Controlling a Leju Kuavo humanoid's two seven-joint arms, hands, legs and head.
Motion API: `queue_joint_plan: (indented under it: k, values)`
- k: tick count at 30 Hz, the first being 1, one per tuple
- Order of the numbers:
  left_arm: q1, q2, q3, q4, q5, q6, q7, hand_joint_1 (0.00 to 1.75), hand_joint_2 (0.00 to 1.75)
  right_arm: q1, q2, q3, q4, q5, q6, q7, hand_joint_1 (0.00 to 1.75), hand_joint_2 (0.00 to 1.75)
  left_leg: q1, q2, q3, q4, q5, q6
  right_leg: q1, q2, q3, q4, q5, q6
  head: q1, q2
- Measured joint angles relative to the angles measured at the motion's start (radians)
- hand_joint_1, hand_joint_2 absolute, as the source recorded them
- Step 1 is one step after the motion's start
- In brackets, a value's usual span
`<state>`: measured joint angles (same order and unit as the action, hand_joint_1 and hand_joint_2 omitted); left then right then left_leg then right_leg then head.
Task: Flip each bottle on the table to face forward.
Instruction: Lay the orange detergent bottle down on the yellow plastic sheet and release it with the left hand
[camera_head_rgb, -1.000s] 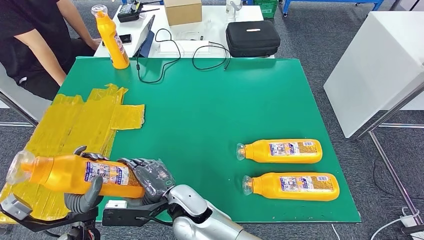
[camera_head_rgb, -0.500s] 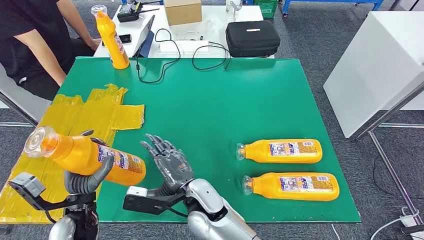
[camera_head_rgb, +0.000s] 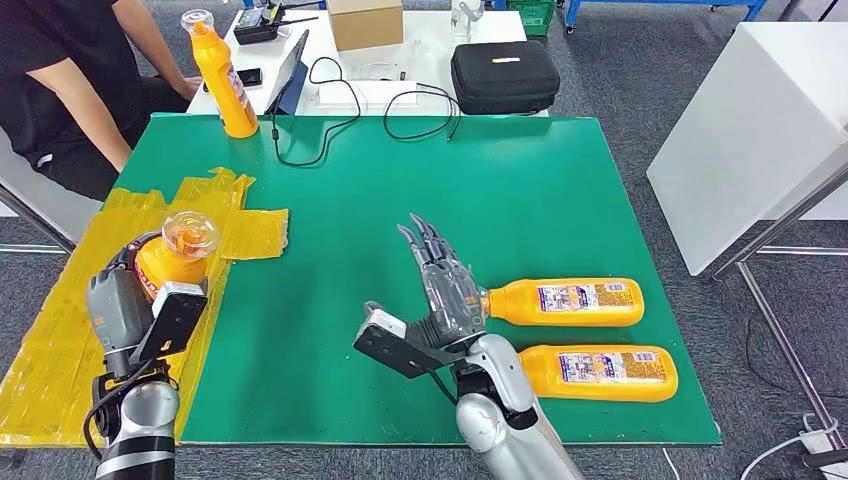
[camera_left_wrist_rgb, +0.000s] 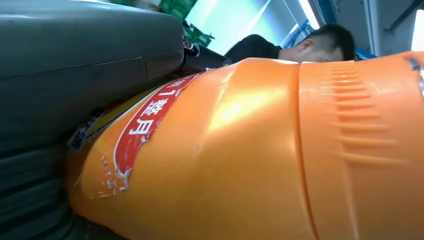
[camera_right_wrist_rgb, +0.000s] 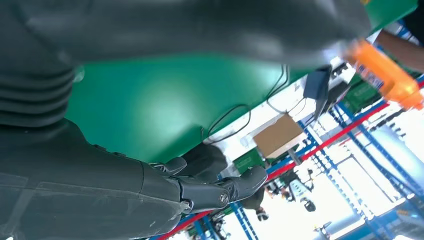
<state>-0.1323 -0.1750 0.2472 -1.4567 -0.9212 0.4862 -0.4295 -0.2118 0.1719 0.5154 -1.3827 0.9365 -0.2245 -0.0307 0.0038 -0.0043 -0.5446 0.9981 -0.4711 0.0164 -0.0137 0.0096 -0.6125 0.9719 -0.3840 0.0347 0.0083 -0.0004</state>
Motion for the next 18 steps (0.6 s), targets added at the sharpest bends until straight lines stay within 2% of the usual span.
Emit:
queue_joint_plan:
  k: [5, 8, 12, 18]
  values:
    - [-0.043, 0.042, 0.007, 0.144, -0.305, 0.174, 0.089, 1.75, 1.75, -0.004, -0.026, -0.028, -0.008, -0.027, -0.004, -0.012, 0.00, 0.00, 0.000, 0.000, -0.001, 0.000, 0.000, 0.000, 0.000, 0.000, 0.000, 0.000, 0.000, 0.000, 0.000, 0.000]
    - [-0.064, 0.066, 0.025, 0.238, -0.500, 0.204, 0.166, 1.75, 1.75, -0.005, -0.043, -0.040, -0.008, -0.038, -0.006, -0.023, 0.00, 0.00, 0.000, 0.000, 0.000, 0.000, 0.000, 0.000, 0.000, 0.000, 0.000, 0.000, 0.000, 0.000, 0.000, 0.000]
    - [-0.094, 0.084, 0.047, 0.360, -0.585, 0.207, 0.206, 1.75, 1.75, -0.005, -0.057, -0.044, -0.008, -0.040, -0.007, -0.031, 0.00, 0.00, 0.000, 0.000, -0.001, 0.000, 0.000, 0.000, 0.000, 0.000, 0.000, 0.000, 0.000, 0.000, 0.000, 0.000]
    - [-0.132, 0.099, 0.056, 0.496, -0.596, 0.208, 0.225, 1.75, 1.75, -0.005, -0.069, -0.046, -0.008, -0.045, -0.007, -0.033, 0.00, 0.00, 0.000, 0.000, -0.001, 0.000, 0.000, 0.000, 0.000, 0.000, 0.000, 0.000, 0.000, 0.000, 0.000, 0.000]
